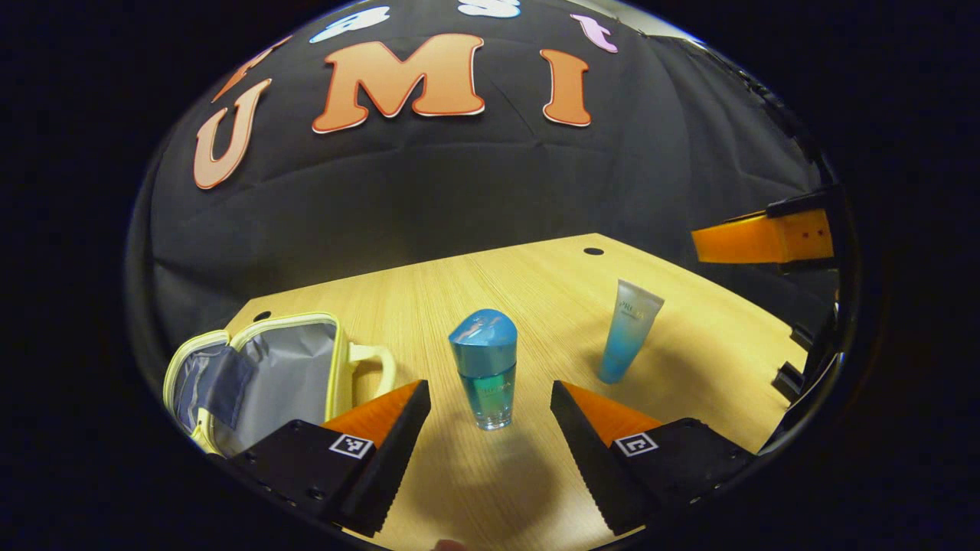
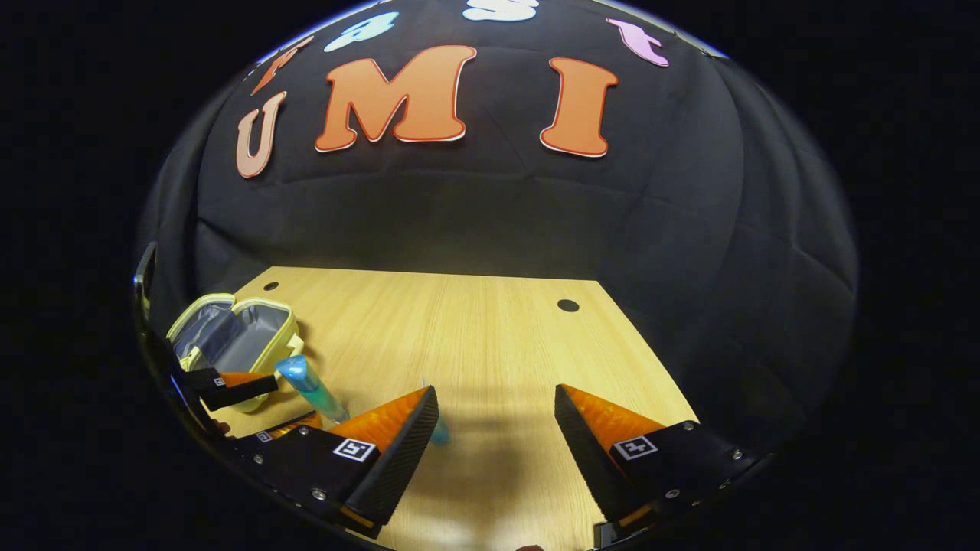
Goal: First open the suitcase, pack the skin care products into it, and then close the suitcase.
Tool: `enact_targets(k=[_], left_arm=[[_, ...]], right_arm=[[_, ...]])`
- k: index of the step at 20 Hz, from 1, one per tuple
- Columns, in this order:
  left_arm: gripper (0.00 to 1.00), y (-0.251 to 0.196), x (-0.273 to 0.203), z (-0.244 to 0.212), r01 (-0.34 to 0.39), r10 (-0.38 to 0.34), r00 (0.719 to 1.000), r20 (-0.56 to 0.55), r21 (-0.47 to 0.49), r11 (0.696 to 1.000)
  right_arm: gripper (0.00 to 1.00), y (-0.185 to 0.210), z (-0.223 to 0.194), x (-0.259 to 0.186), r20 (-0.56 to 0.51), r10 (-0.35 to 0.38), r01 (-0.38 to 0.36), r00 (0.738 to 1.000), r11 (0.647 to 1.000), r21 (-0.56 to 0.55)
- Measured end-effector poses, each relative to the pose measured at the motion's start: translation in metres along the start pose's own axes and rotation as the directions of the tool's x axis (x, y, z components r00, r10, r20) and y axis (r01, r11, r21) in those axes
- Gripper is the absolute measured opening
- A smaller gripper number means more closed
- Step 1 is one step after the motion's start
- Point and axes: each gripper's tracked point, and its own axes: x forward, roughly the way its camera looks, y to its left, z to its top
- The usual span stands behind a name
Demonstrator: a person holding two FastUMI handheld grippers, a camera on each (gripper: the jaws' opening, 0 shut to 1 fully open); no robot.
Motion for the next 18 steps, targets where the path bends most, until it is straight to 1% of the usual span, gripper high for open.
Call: enact_targets(k=[1,2,4,5,6,7,8,9,11,15,18], left_arm=[[0.95,0.001,0.010,-0.007,-0.007,0.007,1.000,-0.012,-0.004,1.000],[0.99,0.002,0.019,-0.013,-0.016,0.015,1.000,-0.025,-0.014,1.000],[0.99,0.002,0.034,-0.020,-0.022,0.021,0.999,-0.042,-0.035,0.999],[0.99,0.001,0.039,-0.023,-0.018,0.016,0.998,-0.053,-0.036,0.999],[0.98,0.001,0.047,-0.026,-0.030,0.028,0.998,-0.056,-0.031,0.999],[0.83,-0.003,0.051,-0.026,-0.023,0.021,0.998,-0.055,-0.033,0.999],[0.67,-0.004,0.041,-0.021,-0.035,0.033,0.998,-0.052,-0.028,0.999],[0.51,-0.007,0.053,-0.026,-0.022,0.020,0.998,-0.059,-0.025,0.999],[0.49,-0.010,0.044,-0.024,-0.001,-0.002,0.997,-0.077,-0.035,0.999],[0.49,-0.010,0.009,-0.003,0.033,-0.036,0.996,-0.083,-0.038,0.999],[0.48,-0.001,-0.025,0.016,0.055,-0.062,0.995,-0.080,-0.089,0.995]], right_arm=[[0.97,-0.002,-0.001,0.000,-0.002,-0.004,0.004,1.000,1.000,-0.006],[0.97,-0.005,-0.002,0.001,-0.003,-0.007,0.007,1.000,1.000,-0.012],[0.97,-0.010,-0.007,0.001,-0.012,-0.013,0.013,1.000,1.000,-0.021],[0.97,-0.013,-0.010,0.002,-0.019,-0.016,0.016,1.000,1.000,-0.024],[0.97,-0.015,-0.014,0.003,-0.027,-0.017,0.017,0.999,1.000,-0.025],[0.97,-0.014,-0.017,0.005,-0.037,-0.015,0.014,0.999,1.000,-0.026],[0.97,-0.013,-0.021,0.007,-0.047,-0.009,0.008,0.999,1.000,-0.027],[0.97,-0.011,-0.025,0.005,-0.054,-0.004,0.003,0.999,1.000,-0.029],[0.97,-0.006,-0.030,0.005,-0.060,0.010,-0.012,0.998,0.999,-0.034],[0.98,0.017,-0.033,0.000,-0.067,0.059,-0.061,0.996,0.998,-0.021],[0.98,0.042,-0.036,0.001,-0.075,0.115,-0.117,0.991,0.993,-0.022]])
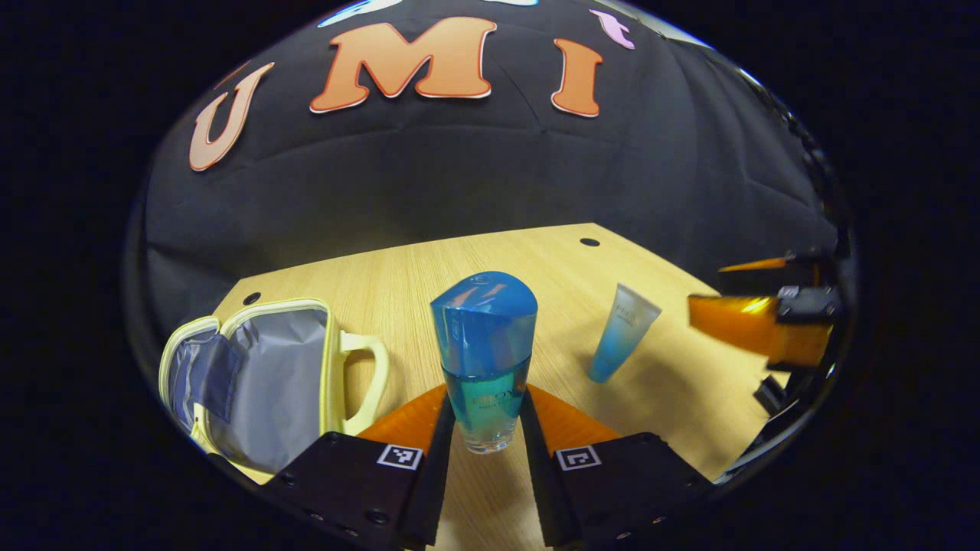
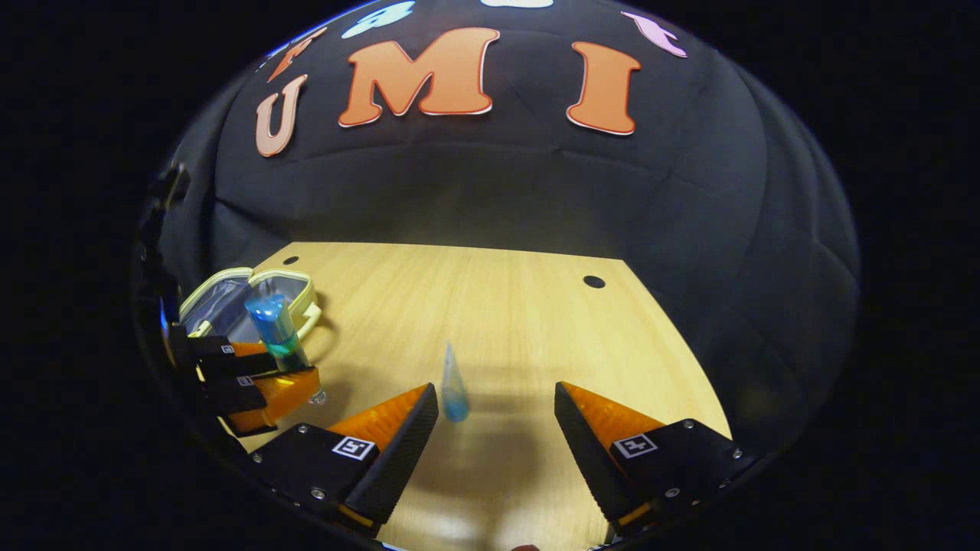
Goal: First open the suitcase, pack the skin care products into it, and then close the suitcase.
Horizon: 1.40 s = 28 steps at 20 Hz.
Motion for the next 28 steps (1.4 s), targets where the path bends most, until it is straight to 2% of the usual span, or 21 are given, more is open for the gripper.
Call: enact_targets(k=[2,6,9,13,19,23,26,28], left_arm=[[0.48,0.011,-0.025,0.010,0.001,-0.001,1.000,-0.002,-0.016,1.000],[0.48,0.045,-0.067,0.027,-0.042,0.042,0.999,-0.003,0.000,0.999],[0.49,0.071,-0.095,0.027,-0.091,0.091,0.996,-0.011,0.013,0.996],[0.48,0.092,-0.108,0.010,-0.148,0.148,0.988,-0.053,0.009,0.989],[0.48,0.096,-0.109,0.005,-0.160,0.162,0.983,-0.083,0.020,0.987],[0.48,0.093,-0.108,0.002,-0.154,0.154,0.983,-0.099,0.015,0.988],[0.49,0.090,-0.111,-0.002,-0.147,0.148,0.983,-0.111,0.015,0.989],[0.48,0.091,-0.114,-0.004,-0.149,0.149,0.982,-0.115,0.005,0.989]], right_arm=[[0.98,0.016,-0.007,0.007,-0.017,0.037,-0.038,0.999,0.999,-0.009],[0.98,0.028,-0.030,0.038,-0.065,0.066,-0.067,0.996,0.997,-0.024],[0.98,0.034,-0.052,0.065,-0.120,0.093,-0.089,0.988,0.995,0.038],[0.95,0.035,-0.060,0.090,-0.112,0.083,-0.079,0.990,0.996,0.037],[0.92,0.040,-0.070,0.094,-0.115,0.079,-0.076,0.990,0.997,0.030],[0.74,0.035,-0.069,0.094,-0.111,0.068,-0.064,0.991,0.997,0.039],[0.51,0.033,-0.074,0.094,-0.128,0.071,-0.066,0.989,0.997,0.039],[0.42,0.033,-0.073,0.095,-0.133,0.080,-0.076,0.988,0.996,0.037]])
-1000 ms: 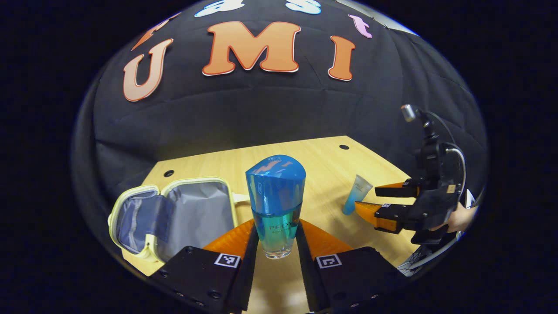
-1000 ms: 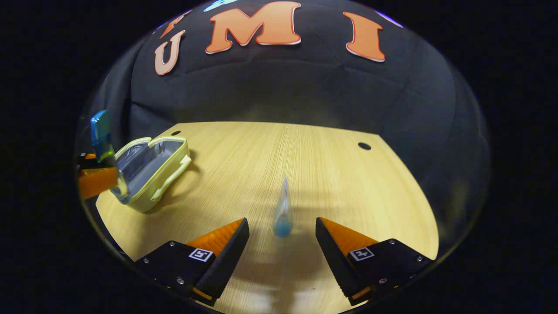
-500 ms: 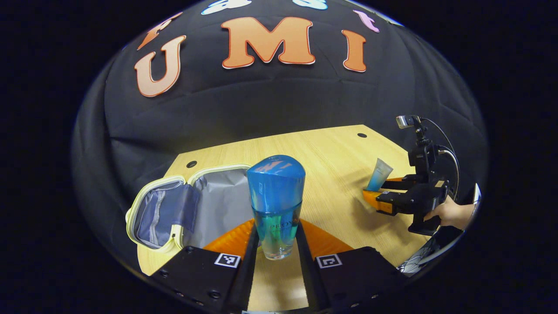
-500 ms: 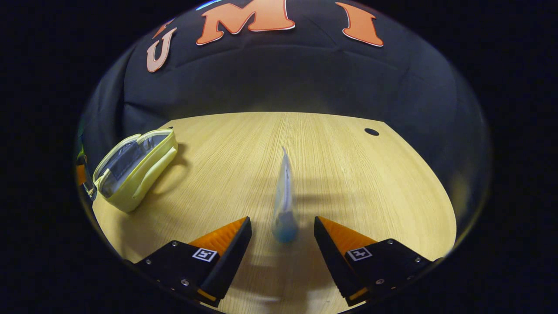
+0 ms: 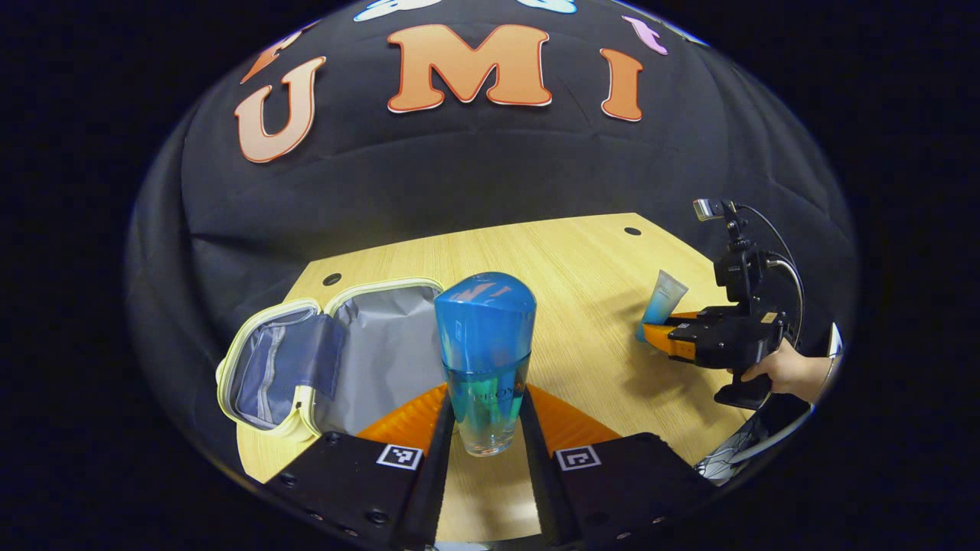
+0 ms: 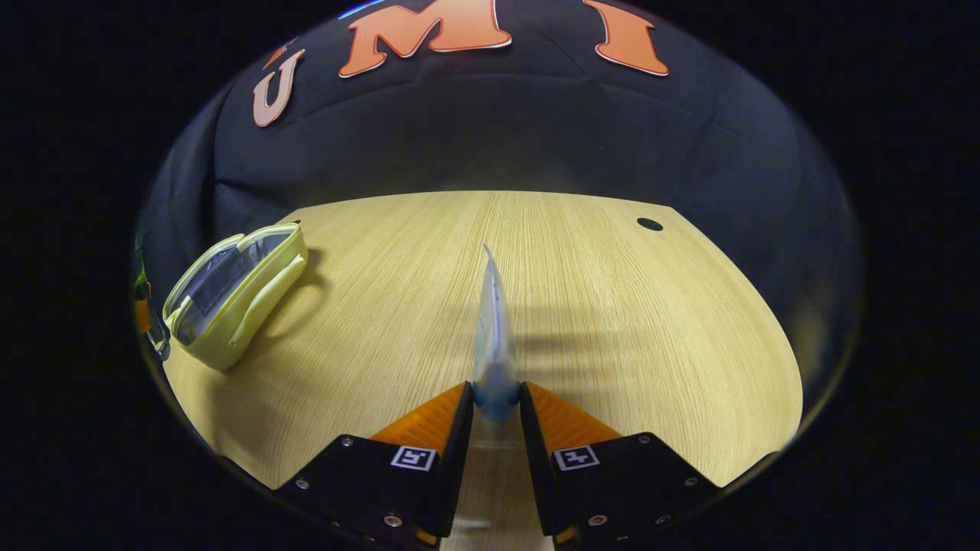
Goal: First open the suitcase, pack the skin care products into it, and then close the suitcase.
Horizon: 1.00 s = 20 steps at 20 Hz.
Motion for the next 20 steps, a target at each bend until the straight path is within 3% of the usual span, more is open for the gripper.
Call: enact_targets(k=[7,8,9,13,17,20], left_arm=[[0.48,0.021,-0.018,0.009,-0.007,0.007,1.000,0.027,-0.020,1.000],[0.49,0.030,-0.021,0.012,-0.004,0.005,0.999,0.032,-0.030,1.000],[0.49,0.037,-0.024,0.016,0.004,-0.003,0.999,0.035,-0.036,0.999],[0.48,0.083,-0.031,0.031,0.026,-0.025,0.999,0.031,-0.021,0.999],[0.48,0.123,-0.012,0.020,0.088,-0.091,0.991,-0.102,-0.033,0.996],[0.49,0.146,0.011,0.014,0.132,-0.139,0.961,-0.240,-0.046,0.990]], right_arm=[[0.37,0.017,0.023,-0.035,0.009,0.051,-0.051,0.999,0.998,-0.022],[0.33,0.023,0.030,-0.041,0.015,0.064,-0.063,0.998,0.998,-0.029],[0.37,0.032,0.036,-0.049,0.019,0.079,-0.078,0.997,0.996,-0.033],[0.37,0.080,0.065,-0.076,0.049,0.151,-0.150,0.987,0.989,-0.009],[0.37,0.131,0.091,-0.093,0.084,0.224,-0.226,0.971,0.974,0.011],[0.37,0.158,0.102,-0.103,0.096,0.256,-0.259,0.962,0.966,0.021]])
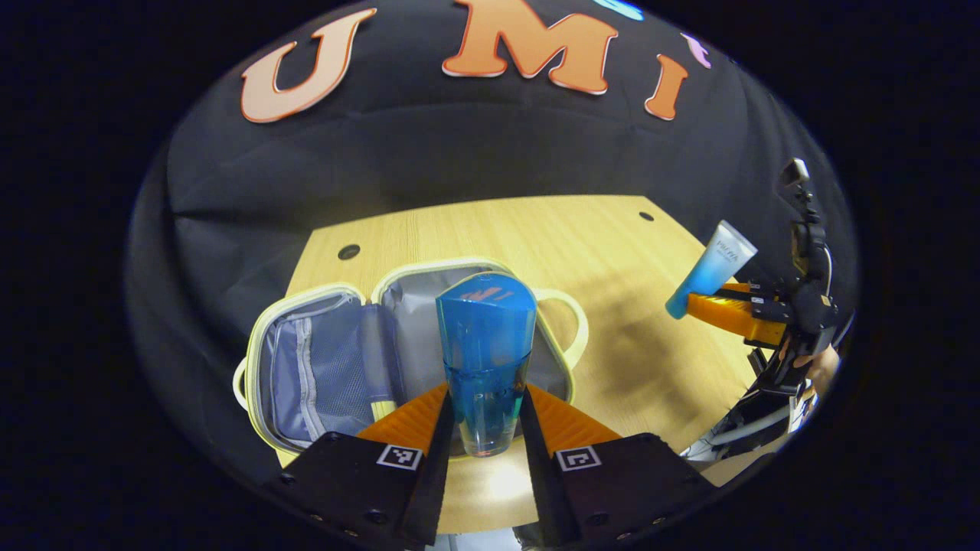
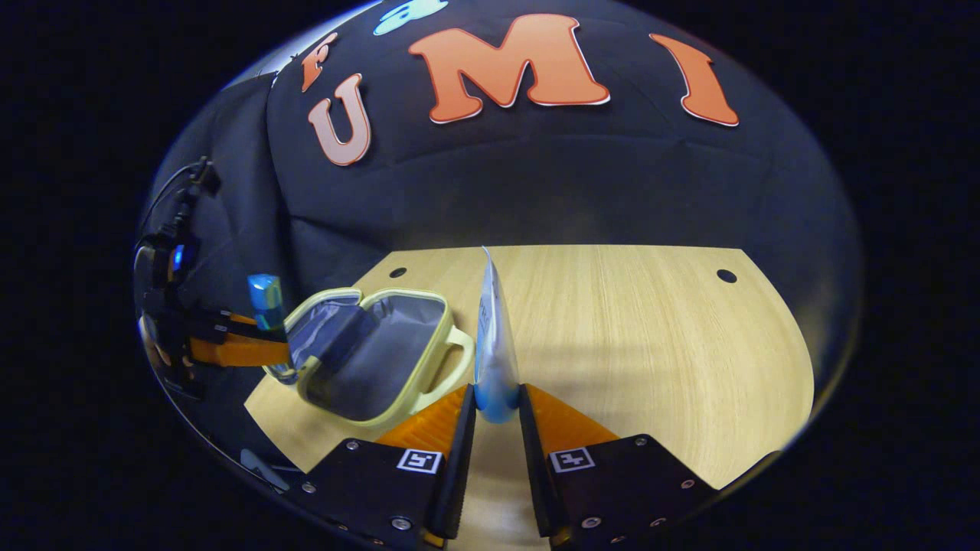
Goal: First open the suitcase, pack the skin care products into it, and then close the suitcase.
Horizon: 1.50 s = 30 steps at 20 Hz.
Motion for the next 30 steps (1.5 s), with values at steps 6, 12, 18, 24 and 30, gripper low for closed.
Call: enact_targets(k=[6,12,18,24,30], left_arm=[[0.49,0.036,0.069,-0.025,0.020,-0.034,0.958,-0.284,-0.052,0.998],[0.49,0.053,0.122,-0.044,-0.016,-0.015,0.910,-0.414,-0.071,0.997],[0.49,0.063,0.153,-0.040,-0.023,0.002,0.905,-0.424,-0.043,0.999],[0.48,0.073,0.158,-0.031,-0.048,0.033,0.914,-0.404,-0.028,0.998],[1.00,0.055,0.142,-0.009,-0.023,0.011,0.953,-0.304,-0.035,0.999]], right_arm=[[0.37,0.030,0.004,-0.013,0.039,0.017,-0.017,0.999,1.000,-0.003],[0.37,0.030,-0.001,-0.030,0.038,-0.026,0.025,0.999,1.000,0.006],[0.37,0.031,0.001,-0.025,0.022,-0.044,0.044,0.999,0.999,0.030],[0.37,0.033,0.003,-0.017,0.008,-0.046,0.045,0.999,0.998,0.040],[0.37,0.044,0.016,-0.010,0.006,-0.037,0.037,0.999,0.999,0.018]])
